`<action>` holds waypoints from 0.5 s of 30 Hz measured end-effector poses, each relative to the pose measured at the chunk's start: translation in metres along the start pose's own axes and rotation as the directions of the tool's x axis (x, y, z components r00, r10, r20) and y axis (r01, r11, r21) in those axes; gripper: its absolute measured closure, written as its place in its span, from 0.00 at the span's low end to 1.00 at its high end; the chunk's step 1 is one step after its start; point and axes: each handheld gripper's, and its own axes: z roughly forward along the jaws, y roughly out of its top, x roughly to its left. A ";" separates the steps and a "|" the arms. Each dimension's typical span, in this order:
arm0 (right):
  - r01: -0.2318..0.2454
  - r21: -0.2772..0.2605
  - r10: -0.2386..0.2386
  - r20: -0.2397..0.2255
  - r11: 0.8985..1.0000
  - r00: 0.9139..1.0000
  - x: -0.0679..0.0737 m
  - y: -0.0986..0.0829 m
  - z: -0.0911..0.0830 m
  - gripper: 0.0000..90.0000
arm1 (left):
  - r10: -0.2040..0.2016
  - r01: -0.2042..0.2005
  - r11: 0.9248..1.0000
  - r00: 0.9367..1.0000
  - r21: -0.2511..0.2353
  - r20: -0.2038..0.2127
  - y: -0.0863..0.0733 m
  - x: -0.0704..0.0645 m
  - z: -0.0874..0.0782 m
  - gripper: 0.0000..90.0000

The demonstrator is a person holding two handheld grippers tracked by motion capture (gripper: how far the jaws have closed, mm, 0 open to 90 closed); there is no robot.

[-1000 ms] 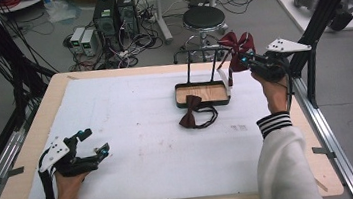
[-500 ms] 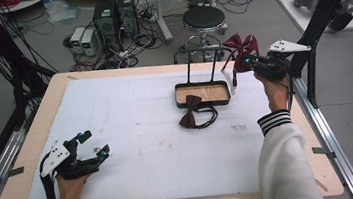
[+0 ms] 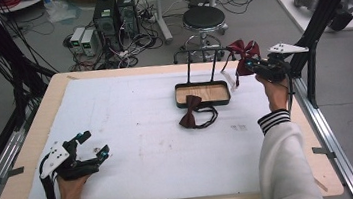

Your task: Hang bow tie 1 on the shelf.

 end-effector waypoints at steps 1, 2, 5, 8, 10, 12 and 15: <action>-0.003 0.001 0.003 -0.002 1.000 1.000 0.000 -0.001 0.001 0.94 | 0.001 -0.001 1.000 1.000 0.001 0.000 0.000 0.000 0.000 0.15; -0.004 0.008 0.004 -0.003 1.000 1.000 -0.001 -0.002 0.002 0.94 | 0.001 -0.001 1.000 1.000 0.000 -0.001 0.000 0.000 0.000 0.15; -0.008 0.014 0.008 -0.003 1.000 1.000 0.000 -0.007 0.005 0.93 | 0.001 -0.001 1.000 1.000 -0.003 -0.002 0.000 0.000 0.000 0.15; -0.016 0.024 0.016 -0.001 1.000 1.000 0.000 -0.011 0.007 0.93 | 0.002 -0.002 1.000 1.000 -0.011 -0.007 -0.001 -0.001 -0.001 0.15; -0.015 0.029 0.015 -0.002 0.999 1.000 0.000 -0.014 0.009 0.93 | 0.000 0.000 1.000 1.000 -0.018 -0.009 -0.001 -0.001 -0.002 0.15; -0.009 0.037 0.010 -0.002 0.999 1.000 0.000 -0.014 0.011 0.93 | -0.001 0.000 1.000 1.000 -0.023 -0.014 -0.001 -0.001 -0.002 0.15; -0.009 0.044 0.009 -0.003 0.999 1.000 0.001 -0.015 0.013 0.93 | 0.000 0.000 1.000 1.000 -0.023 -0.014 -0.001 -0.001 -0.002 0.15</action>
